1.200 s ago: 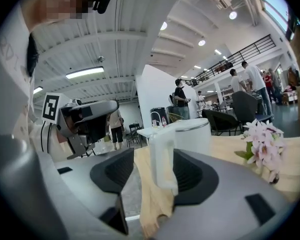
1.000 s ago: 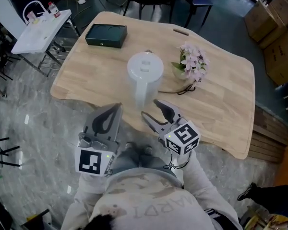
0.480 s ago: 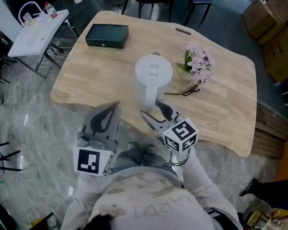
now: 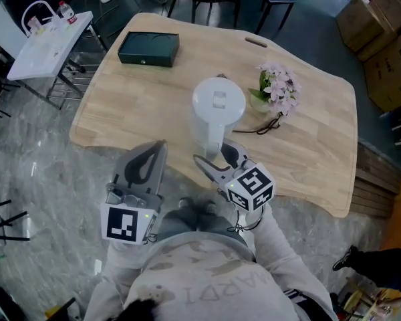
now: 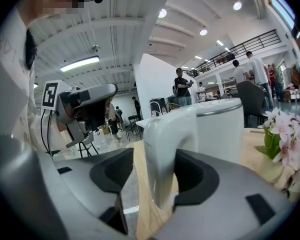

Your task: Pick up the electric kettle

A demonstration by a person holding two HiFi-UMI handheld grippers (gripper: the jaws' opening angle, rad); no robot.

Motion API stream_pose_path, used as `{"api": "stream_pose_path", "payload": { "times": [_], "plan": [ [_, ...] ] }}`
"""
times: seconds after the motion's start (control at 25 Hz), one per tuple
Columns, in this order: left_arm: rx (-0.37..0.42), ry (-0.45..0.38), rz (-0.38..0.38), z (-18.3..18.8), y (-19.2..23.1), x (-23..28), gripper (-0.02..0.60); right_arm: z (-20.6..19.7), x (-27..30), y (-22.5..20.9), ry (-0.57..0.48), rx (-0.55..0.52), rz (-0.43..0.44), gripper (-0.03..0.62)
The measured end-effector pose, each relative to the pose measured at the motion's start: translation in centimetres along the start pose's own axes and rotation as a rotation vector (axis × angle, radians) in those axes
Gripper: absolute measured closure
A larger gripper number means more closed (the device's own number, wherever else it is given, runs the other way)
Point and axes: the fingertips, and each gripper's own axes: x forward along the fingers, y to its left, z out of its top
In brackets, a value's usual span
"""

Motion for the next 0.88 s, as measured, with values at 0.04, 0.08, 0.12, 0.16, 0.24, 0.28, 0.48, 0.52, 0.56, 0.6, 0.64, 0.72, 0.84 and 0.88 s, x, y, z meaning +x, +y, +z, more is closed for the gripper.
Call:
{"api": "stream_pose_path", "payload": {
  "times": [0.04, 0.08, 0.12, 0.16, 0.24, 0.28, 0.48, 0.52, 0.56, 0.6, 0.64, 0.72, 0.84, 0.88],
  "plan": [
    [0.0, -0.001, 0.0, -0.1, 0.1, 0.0, 0.581, 0.0, 0.1, 0.0, 0.001, -0.001, 0.002, 0.359],
    [0.001, -0.001, 0.0, -0.1, 0.1, 0.1, 0.581, 0.0, 0.2, 0.0, 0.001, -0.002, 0.003, 0.359],
    [0.002, -0.002, -0.001, -0.1, 0.2, 0.1, 0.581, 0.0, 0.4, 0.0, 0.003, -0.003, 0.005, 0.359],
    [0.002, 0.0, -0.001, -0.1, 0.3, 0.2, 0.581, 0.1, 0.5, 0.0, 0.004, -0.004, 0.008, 0.359],
    [0.0, 0.001, 0.001, -0.1, 0.5, 0.3, 0.581, 0.1, 0.7, 0.0, 0.007, -0.006, 0.012, 0.358],
    [0.0, 0.002, 0.002, -0.2, 0.6, 0.3, 0.581, 0.2, 0.9, 0.0, 0.008, -0.007, 0.015, 0.358],
    [-0.001, 0.005, 0.007, -0.4, 0.9, 0.4, 0.581, 0.2, 1.4, 0.1, 0.01, -0.01, 0.028, 0.359],
    [-0.001, 0.004, 0.008, -0.3, 1.0, 0.5, 0.581, 0.2, 1.5, 0.1, 0.012, -0.013, 0.031, 0.359],
    [-0.001, 0.003, 0.009, -0.3, 1.0, 0.5, 0.581, 0.2, 1.6, 0.2, 0.014, -0.016, 0.034, 0.359],
    [-0.001, 0.002, 0.01, -0.3, 1.1, 0.6, 0.581, 0.2, 1.7, 0.2, 0.016, -0.018, 0.036, 0.359],
    [-0.002, 0.004, 0.01, -0.3, 1.2, 0.6, 0.581, 0.2, 1.7, 0.3, 0.018, -0.019, 0.039, 0.359],
    [-0.002, 0.011, 0.009, -0.4, 1.2, 0.7, 0.581, 0.2, 1.8, 0.4, 0.02, -0.021, 0.043, 0.359],
    [-0.001, 0.01, 0.007, -0.3, 1.2, 0.9, 0.581, 0.3, 2.0, 0.6, 0.023, -0.023, 0.052, 0.359],
    [-0.001, 0.009, 0.007, -0.3, 1.2, 0.9, 0.581, 0.3, 2.0, 0.7, 0.025, -0.025, 0.055, 0.359]
  ]
}}
